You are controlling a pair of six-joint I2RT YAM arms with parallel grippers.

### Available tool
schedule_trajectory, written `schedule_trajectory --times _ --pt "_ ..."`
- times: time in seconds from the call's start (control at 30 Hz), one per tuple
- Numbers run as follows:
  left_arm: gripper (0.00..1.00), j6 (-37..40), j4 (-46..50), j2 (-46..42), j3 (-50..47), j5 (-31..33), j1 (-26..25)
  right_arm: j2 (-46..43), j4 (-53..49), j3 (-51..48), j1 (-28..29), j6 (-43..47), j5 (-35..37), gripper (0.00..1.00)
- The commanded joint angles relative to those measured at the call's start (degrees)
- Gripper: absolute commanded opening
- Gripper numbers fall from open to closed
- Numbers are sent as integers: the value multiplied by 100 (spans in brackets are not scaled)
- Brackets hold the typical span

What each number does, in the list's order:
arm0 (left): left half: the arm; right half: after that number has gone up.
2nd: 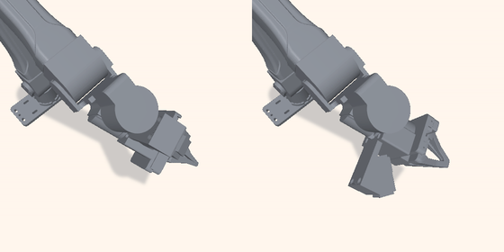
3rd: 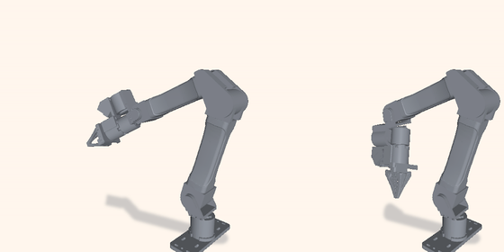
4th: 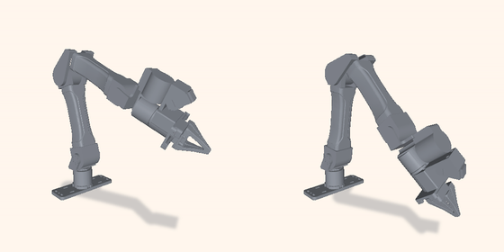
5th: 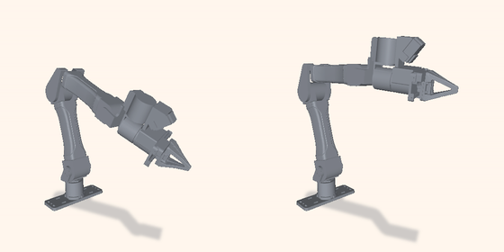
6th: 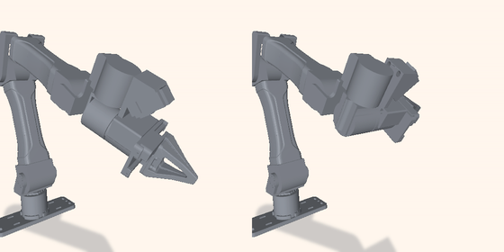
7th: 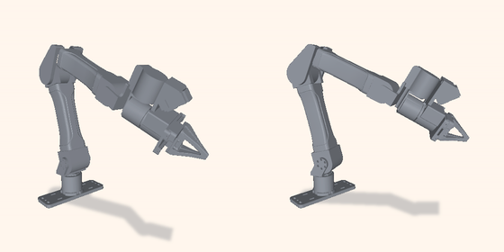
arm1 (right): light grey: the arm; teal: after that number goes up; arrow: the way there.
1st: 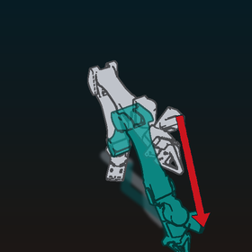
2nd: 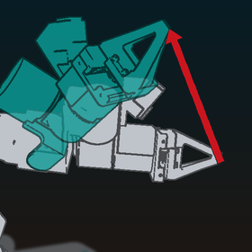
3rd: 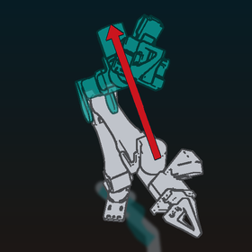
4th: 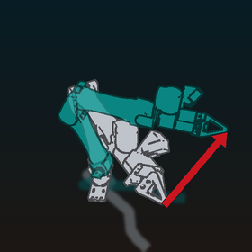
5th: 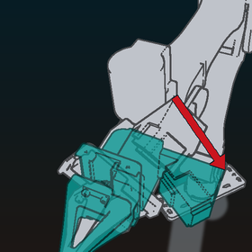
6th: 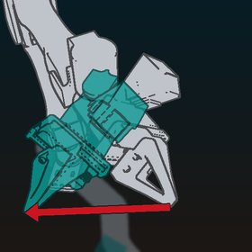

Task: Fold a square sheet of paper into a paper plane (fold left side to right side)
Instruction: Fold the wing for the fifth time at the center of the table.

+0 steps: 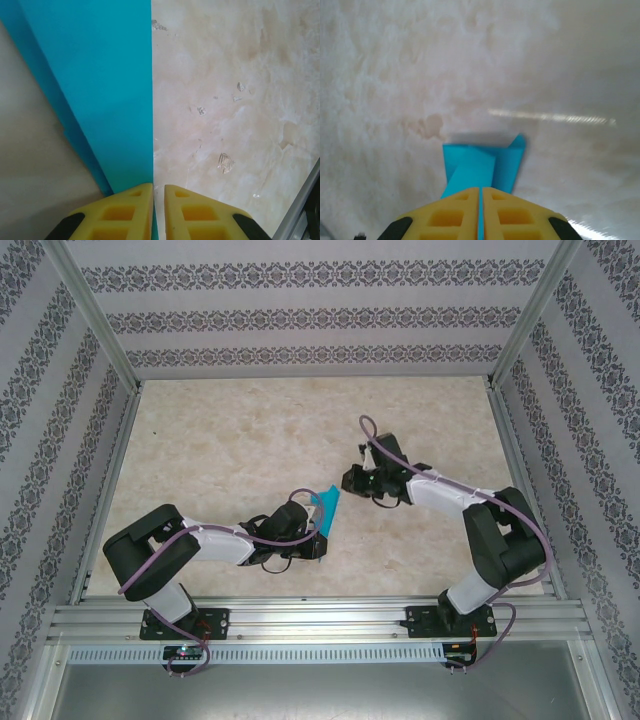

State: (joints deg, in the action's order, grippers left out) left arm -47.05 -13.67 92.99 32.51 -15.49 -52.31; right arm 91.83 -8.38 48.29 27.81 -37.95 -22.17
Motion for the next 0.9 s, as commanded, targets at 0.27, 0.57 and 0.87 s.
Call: schedule_trajectory --times 0.27,0.57,0.87 --pt "16 11 969 57 -118 -118 -209 675 1268 -239 530 -949 -536 11" --pt "16 221 875 34 -121 -393 -286 1166 268 179 559 -485 150 11" --pt "16 453 1259 -9 -147 -588 -441 1333 -344 358 550 -291 479 11"
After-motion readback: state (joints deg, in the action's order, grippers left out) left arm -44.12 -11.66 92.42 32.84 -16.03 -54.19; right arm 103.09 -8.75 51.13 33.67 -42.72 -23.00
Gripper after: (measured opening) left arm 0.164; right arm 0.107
